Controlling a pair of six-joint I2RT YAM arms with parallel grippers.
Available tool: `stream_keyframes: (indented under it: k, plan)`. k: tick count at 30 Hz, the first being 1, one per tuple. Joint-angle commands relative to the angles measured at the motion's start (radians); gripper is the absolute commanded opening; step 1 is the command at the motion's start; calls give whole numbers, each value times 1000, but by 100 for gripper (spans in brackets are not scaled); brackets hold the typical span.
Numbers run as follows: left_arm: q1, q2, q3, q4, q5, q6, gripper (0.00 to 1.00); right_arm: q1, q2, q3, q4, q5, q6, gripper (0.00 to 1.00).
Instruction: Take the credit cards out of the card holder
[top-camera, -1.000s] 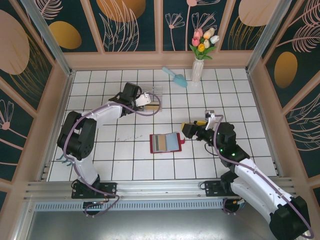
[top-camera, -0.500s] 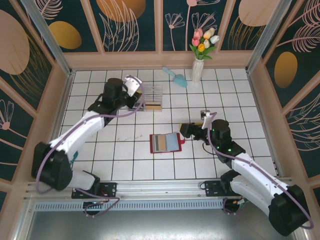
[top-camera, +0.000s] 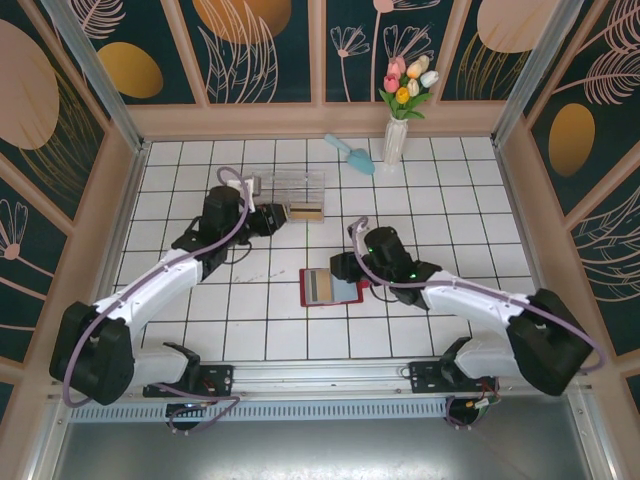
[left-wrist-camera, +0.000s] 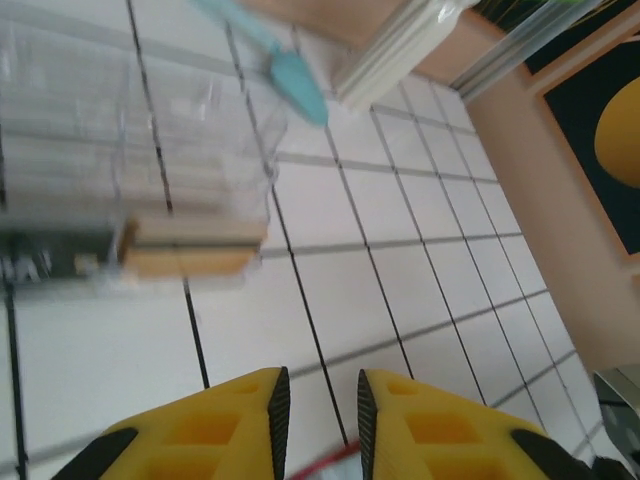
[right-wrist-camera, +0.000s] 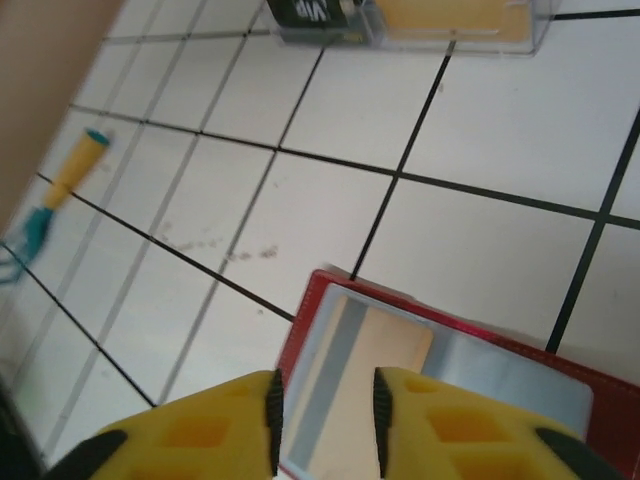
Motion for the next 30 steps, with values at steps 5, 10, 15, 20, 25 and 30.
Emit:
stream_keyframes:
  k: [5,10,15,20,25,30]
  plan:
    - [-125,40,-134,103,23,-213,29,34,170,71,-63,38,24,9]
    - [-188,58,-213,170,-11,-305,29,42,250,88,-97,67,31,4]
    - [-234,109,-263,228,-4,-363,29,42,285,82,-116,82,25,4]
    - [-271,192,-262,257,24,-390,30,48,313,86,-110,82,22,4]
    - [-287,238,-237,237,22,-384,29,56,319,88,-109,90,24,4]
    - [-288,246,-225,189,-9,-372,30,58,314,83,-107,93,25,4]
